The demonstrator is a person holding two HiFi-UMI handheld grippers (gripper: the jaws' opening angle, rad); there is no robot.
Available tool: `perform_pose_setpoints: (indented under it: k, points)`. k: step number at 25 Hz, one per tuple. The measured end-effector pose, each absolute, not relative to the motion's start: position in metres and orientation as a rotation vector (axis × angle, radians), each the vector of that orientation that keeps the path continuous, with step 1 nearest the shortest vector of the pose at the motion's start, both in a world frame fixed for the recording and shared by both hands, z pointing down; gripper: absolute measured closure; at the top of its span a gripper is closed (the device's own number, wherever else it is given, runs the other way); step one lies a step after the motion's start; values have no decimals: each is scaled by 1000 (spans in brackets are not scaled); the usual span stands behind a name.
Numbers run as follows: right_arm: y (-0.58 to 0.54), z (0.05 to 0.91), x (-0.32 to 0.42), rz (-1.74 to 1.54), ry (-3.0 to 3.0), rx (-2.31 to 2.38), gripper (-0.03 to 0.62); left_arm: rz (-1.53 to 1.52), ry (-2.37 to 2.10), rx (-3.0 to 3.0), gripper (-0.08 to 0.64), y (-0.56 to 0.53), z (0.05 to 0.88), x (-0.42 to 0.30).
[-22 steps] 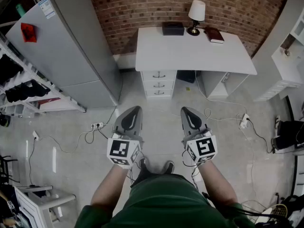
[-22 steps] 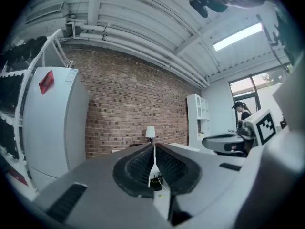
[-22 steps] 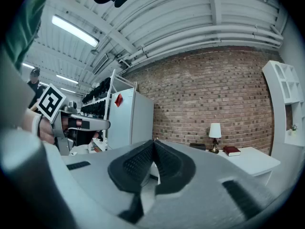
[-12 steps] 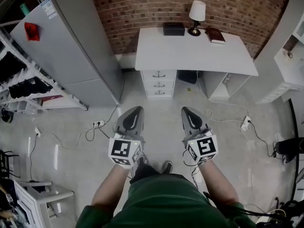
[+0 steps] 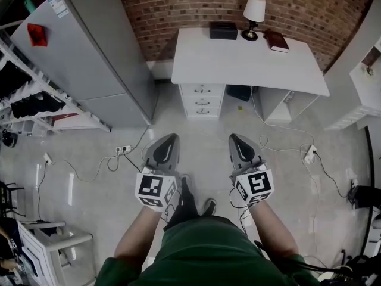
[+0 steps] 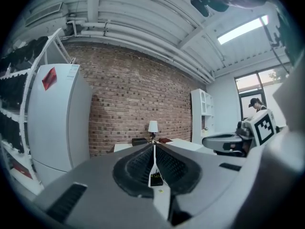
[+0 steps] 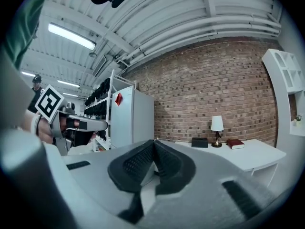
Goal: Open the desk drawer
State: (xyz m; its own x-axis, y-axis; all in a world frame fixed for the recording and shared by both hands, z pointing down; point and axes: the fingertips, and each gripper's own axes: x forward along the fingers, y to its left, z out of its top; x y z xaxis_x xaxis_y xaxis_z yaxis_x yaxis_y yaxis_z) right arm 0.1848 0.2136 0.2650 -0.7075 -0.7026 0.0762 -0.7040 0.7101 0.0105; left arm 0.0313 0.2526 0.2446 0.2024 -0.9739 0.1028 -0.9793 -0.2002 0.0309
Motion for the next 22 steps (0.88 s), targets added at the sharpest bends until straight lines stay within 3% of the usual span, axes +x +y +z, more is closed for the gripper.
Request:
perform_pose_setpoints:
  k: [22]
  points:
    - [90,315,89,155,-2650,1290,591,70,-1707,2418,548,100,285,-72]
